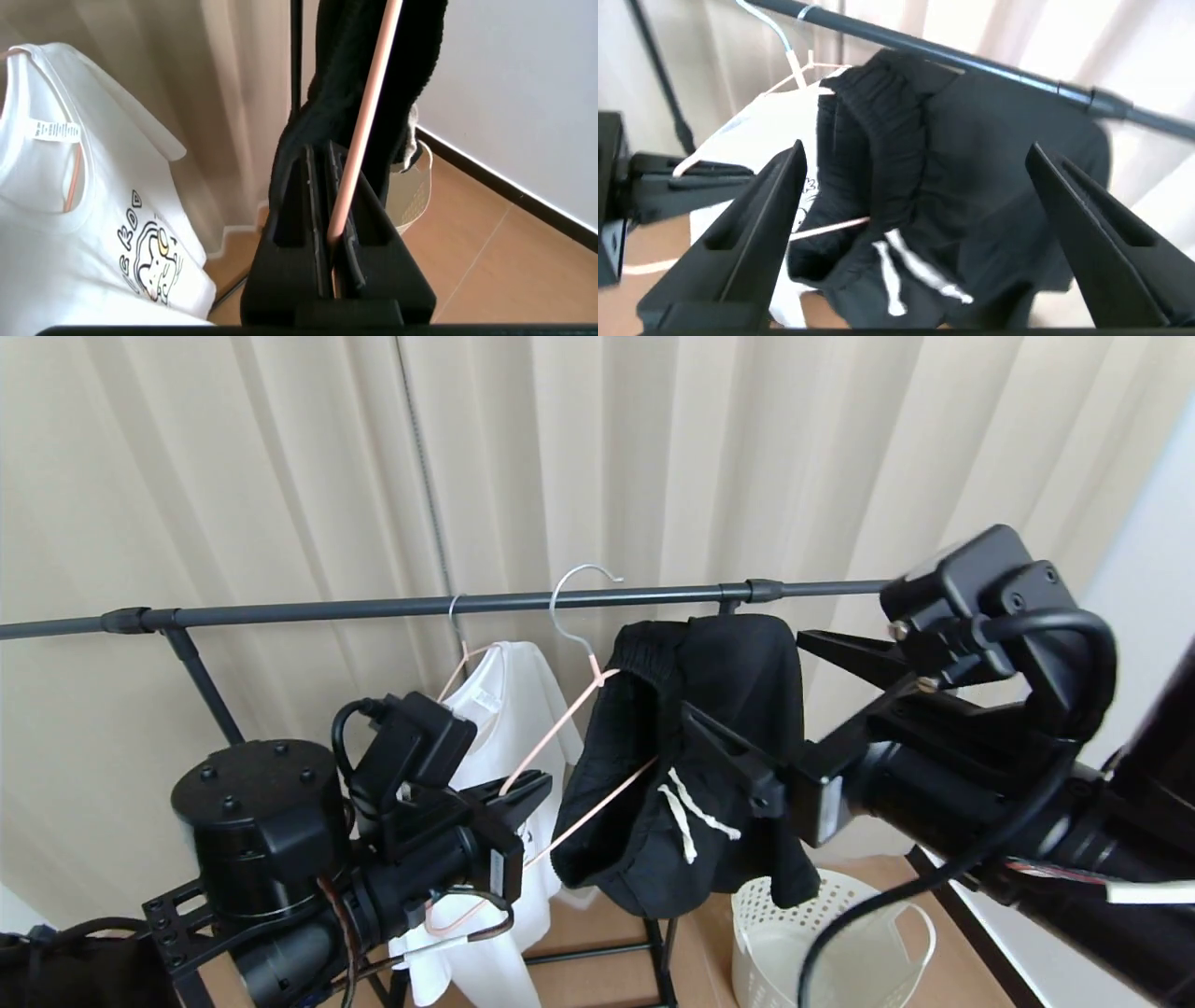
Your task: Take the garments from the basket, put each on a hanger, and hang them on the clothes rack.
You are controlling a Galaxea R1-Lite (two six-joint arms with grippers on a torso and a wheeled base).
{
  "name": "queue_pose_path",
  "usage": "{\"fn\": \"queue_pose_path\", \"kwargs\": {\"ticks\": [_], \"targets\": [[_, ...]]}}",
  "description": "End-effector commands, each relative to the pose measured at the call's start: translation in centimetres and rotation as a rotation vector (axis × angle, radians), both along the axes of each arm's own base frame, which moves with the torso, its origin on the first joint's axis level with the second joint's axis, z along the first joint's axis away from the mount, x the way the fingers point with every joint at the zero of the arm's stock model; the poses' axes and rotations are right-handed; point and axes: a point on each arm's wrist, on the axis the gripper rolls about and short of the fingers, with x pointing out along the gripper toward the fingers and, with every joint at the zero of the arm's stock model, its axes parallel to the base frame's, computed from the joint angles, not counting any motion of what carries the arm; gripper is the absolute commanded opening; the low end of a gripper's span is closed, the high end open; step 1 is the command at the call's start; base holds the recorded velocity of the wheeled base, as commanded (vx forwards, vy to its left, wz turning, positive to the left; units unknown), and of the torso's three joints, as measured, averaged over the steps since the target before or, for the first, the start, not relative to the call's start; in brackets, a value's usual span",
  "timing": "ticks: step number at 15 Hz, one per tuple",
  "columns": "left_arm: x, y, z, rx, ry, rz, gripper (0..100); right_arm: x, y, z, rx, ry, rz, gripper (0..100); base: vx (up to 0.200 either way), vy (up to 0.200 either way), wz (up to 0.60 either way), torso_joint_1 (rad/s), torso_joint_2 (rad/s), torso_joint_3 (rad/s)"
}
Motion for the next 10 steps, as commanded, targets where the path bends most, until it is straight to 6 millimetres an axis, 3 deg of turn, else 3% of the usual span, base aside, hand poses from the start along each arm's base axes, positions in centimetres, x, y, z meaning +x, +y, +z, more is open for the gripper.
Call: {"fn": "queue_pose_path", "kwargs": {"ticks": [1,4,7,8,9,10], "targets": [[-1.2,1.6,-1.6,0.033,0.003,-0.023,0,-1.8,-4.2,1.9,-0.039,-0.013,0.074,100,0.000,0.000,0.00,0.000,0.00,0.000],[-3.1,2.9,-2.9,0.055,-0.016,-0.055,0,-2.0,-7.5,4.0,-0.143,0.098,0.199,100,0.000,0.000,0.00,0.000,0.00,0.000],[-4.3,3.7,-3.9,0.088,0.005,-0.128,0,-1.7,-8.5,4.9,-0.235,0.179,0.281,100,0.000,0.000,0.00,0.000,0.00,0.000],[-5.1,4.1,-4.4,0.098,0.019,-0.161,0,-0.4,-9.0,4.7,-0.354,0.244,0.386,100,0.000,0.000,0.00,0.000,0.00,0.000],[-5.2,4.1,-4.5,0.098,0.020,-0.164,0,-0.3,-9.0,4.7,-0.362,0.248,0.396,100,0.000,0.000,0.00,0.000,0.00,0.000],[-5.6,4.3,-4.8,0.101,0.030,-0.211,0,1.8,-9.2,4.6,-0.454,0.319,0.502,100,0.000,0.000,0.00,0.000,0.00,0.000]]}}
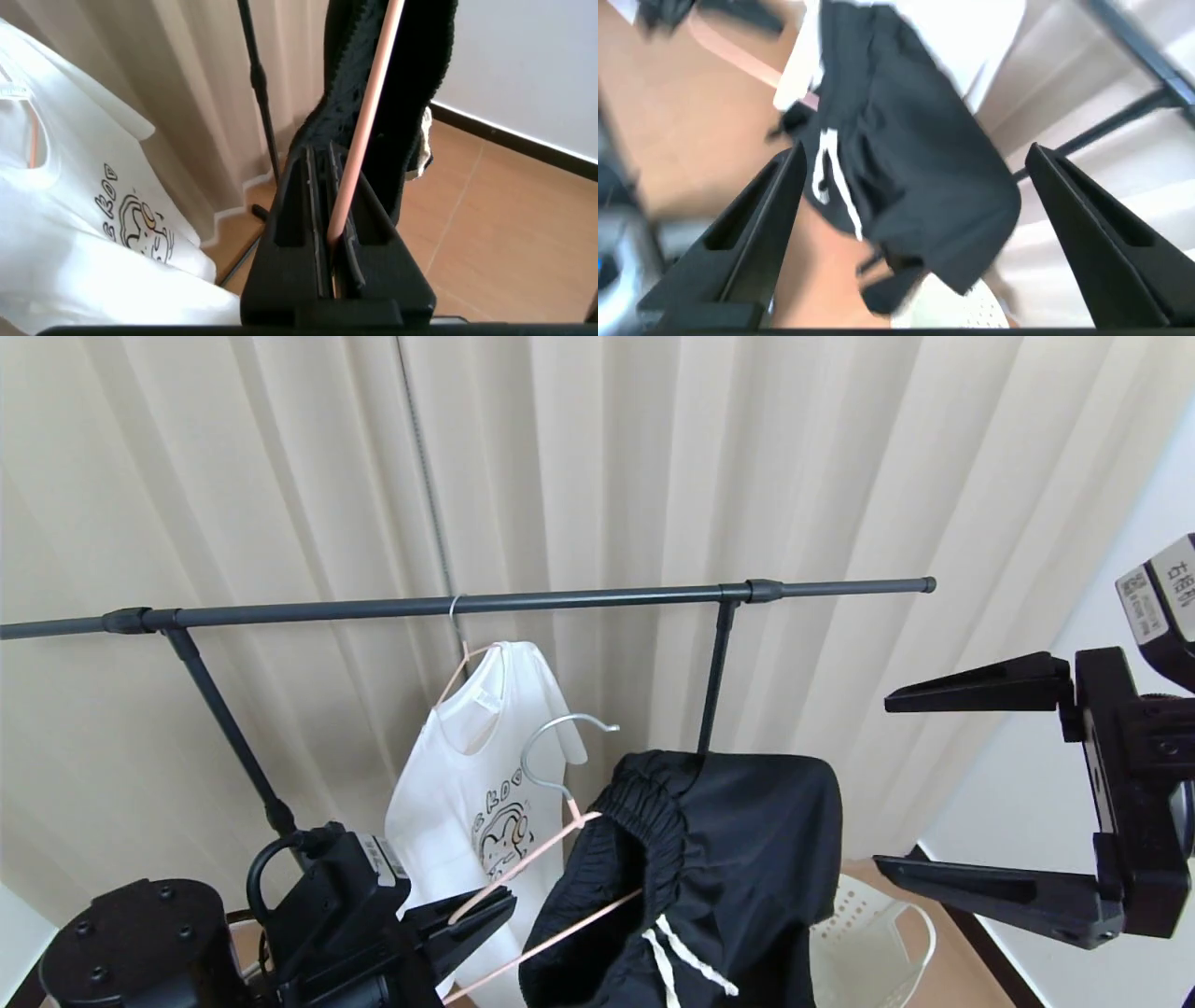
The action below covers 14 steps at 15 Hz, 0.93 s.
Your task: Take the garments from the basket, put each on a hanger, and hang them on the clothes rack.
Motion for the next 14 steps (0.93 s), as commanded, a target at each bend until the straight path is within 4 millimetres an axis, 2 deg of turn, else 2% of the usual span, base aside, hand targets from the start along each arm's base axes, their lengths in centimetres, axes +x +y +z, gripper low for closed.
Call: {"fn": "queue_pose_path", "kwargs": {"ticks": [1,4,6,8,9,10,14], "targets": [[-0.6,0.3,-0.5,0.016,0.015,-0.044,0,4.1,0.1,0.2,-0.104,0.115,0.114,100,0.000,0.000,0.00,0.000,0.00,0.000],[-0.7,0.1,-0.5,0.017,0.007,-0.059,0,7.6,2.1,-0.6,-0.080,0.247,0.247,100,0.000,0.000,0.00,0.000,0.00,0.000],[-0.9,-0.1,-0.5,0.019,0.009,-0.074,0,9.2,3.5,-1.5,-0.047,0.295,0.312,100,0.000,0.000,0.00,0.000,0.00,0.000],[-1.0,-0.2,-0.5,0.017,0.006,-0.077,0,9.5,4.9,-2.8,-0.073,0.341,0.345,100,0.000,0.000,0.00,0.000,0.00,0.000],[-1.0,-0.2,-0.5,0.017,0.006,-0.077,0,9.5,4.9,-2.8,-0.073,0.341,0.345,100,0.000,0.000,0.00,0.000,0.00,0.000],[-1.0,-0.2,-0.4,0.012,0.000,-0.080,0,10.1,5.9,-4.0,-0.088,0.374,0.359,100,0.000,0.000,0.00,0.000,0.00,0.000],[-0.8,-0.4,-0.8,0.022,0.012,-0.080,0,10.6,6.7,-4.8,-0.099,0.394,0.372,100,0.000,0.000,0.00,0.000,0.00,0.000]]}}
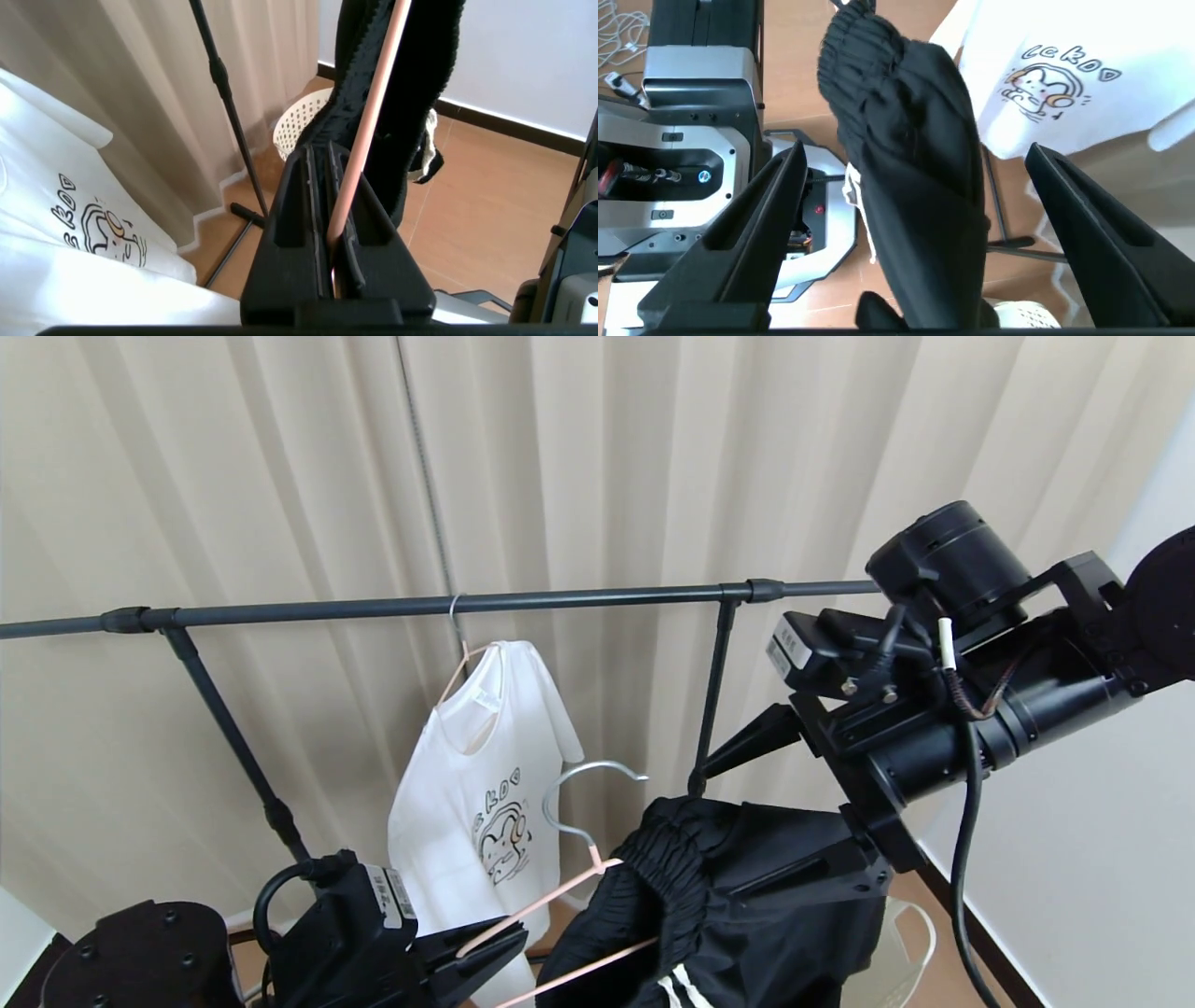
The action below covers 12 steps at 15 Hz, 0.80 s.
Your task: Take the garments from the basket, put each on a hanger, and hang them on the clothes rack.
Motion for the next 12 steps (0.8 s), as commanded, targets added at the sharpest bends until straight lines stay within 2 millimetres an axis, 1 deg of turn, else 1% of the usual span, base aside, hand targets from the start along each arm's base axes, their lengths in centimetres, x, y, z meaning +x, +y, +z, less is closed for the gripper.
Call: {"fn": "queue_pose_path", "kwargs": {"ticks": [1,3,4,6,8,12], "targets": [[0.1,-0.1,-0.2,0.004,0.007,-0.002,0,0.6,0.9,-1.1,-0.016,0.024,0.015,100,0.000,0.000,0.00,0.000,0.00,0.000],[0.1,-0.1,-0.2,0.002,0.004,-0.002,0,0.9,1.2,-1.4,-0.014,0.020,0.019,100,0.000,0.000,0.00,0.000,0.00,0.000],[0.1,-0.1,-0.1,-0.003,-0.002,-0.002,0,0.7,1.6,-1.4,-0.014,0.020,0.033,100,0.000,0.000,0.00,0.000,0.00,0.000],[0.2,-0.2,0.1,-0.017,-0.017,0.000,0,1.2,2.3,-2.1,-0.045,0.022,0.028,100,0.000,0.000,0.00,0.000,0.00,0.000],[0.2,-0.2,0.1,-0.018,-0.020,-0.002,0,1.2,3.0,-2.3,-0.054,0.019,0.035,100,0.000,0.000,0.00,0.000,0.00,0.000],[0.2,-0.2,0.2,-0.019,-0.022,-0.001,0,1.5,3.3,-2.0,-0.046,0.016,0.027,100,0.000,0.000,0.00,0.000,0.00,0.000]]}}
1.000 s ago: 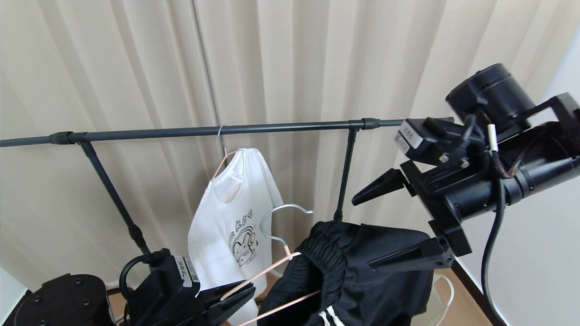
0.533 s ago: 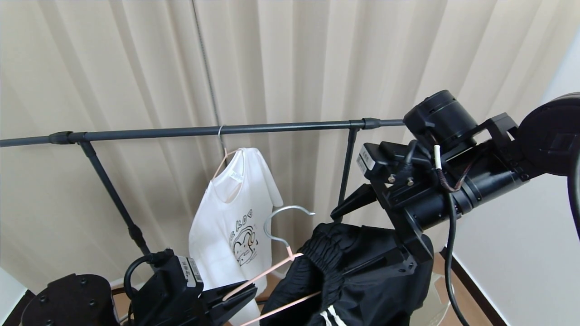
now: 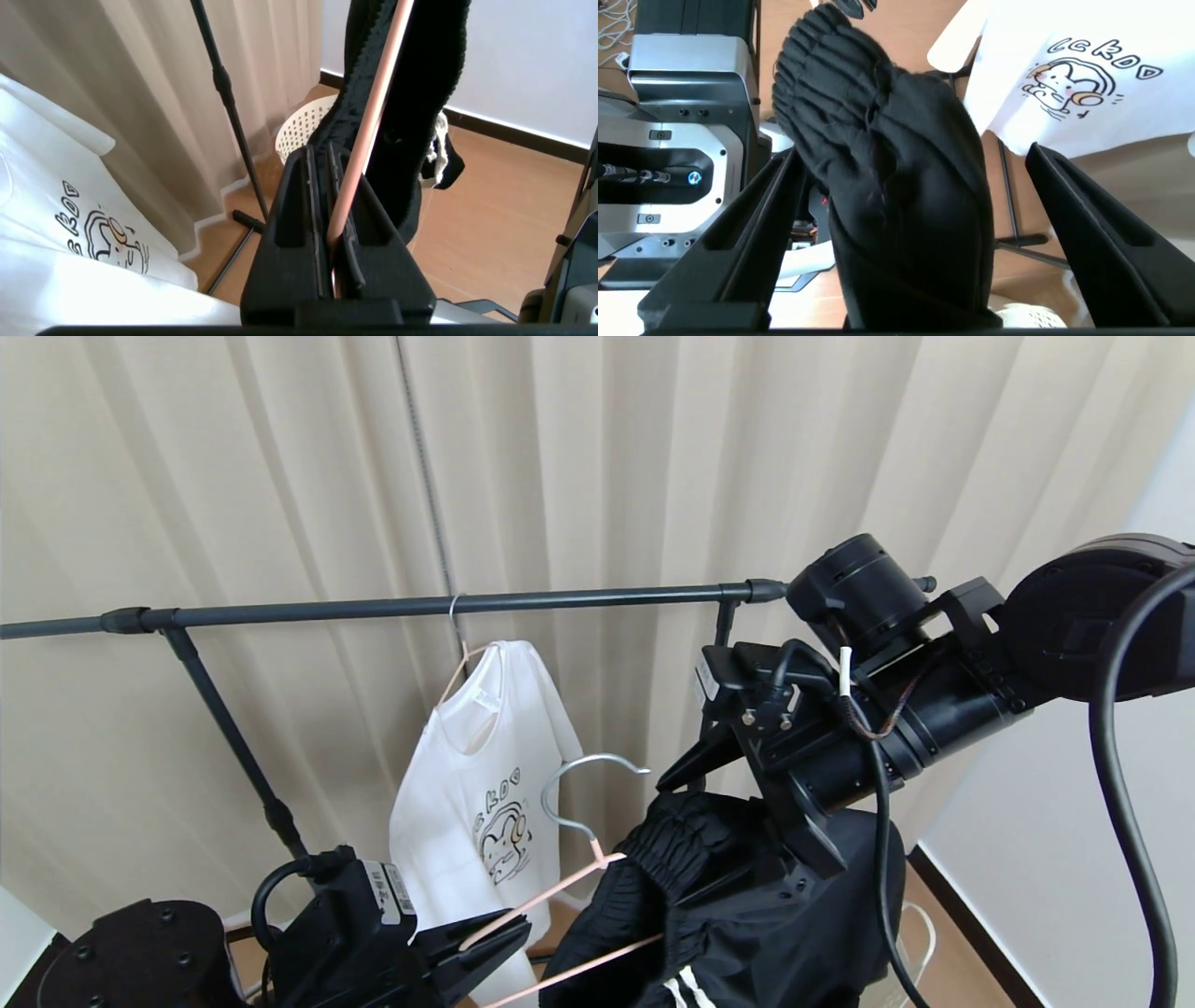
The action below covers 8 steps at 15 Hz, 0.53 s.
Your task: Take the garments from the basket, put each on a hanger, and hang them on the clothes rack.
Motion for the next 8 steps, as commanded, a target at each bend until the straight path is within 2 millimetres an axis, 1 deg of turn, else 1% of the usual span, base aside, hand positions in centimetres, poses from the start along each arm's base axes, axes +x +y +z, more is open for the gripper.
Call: {"fn": "queue_pose_path", "kwargs": {"ticks": [1,7,8], "targets": [[-0.01,0.00,0.02,-0.001,-0.001,0.000,0,0.12,0.14,-0.18,-0.002,0.004,0.002,100,0.000,0.000,0.00,0.000,0.00,0.000],[0.02,-0.02,0.08,-0.006,-0.007,0.000,0,0.26,0.23,-0.43,-0.007,0.010,0.002,100,0.000,0.000,0.00,0.000,0.00,0.000],[0.02,-0.02,0.13,-0.009,-0.010,0.000,0,0.26,0.23,-0.43,-0.007,0.010,0.002,0,0.000,0.000,0.00,0.000,0.00,0.000]]}}
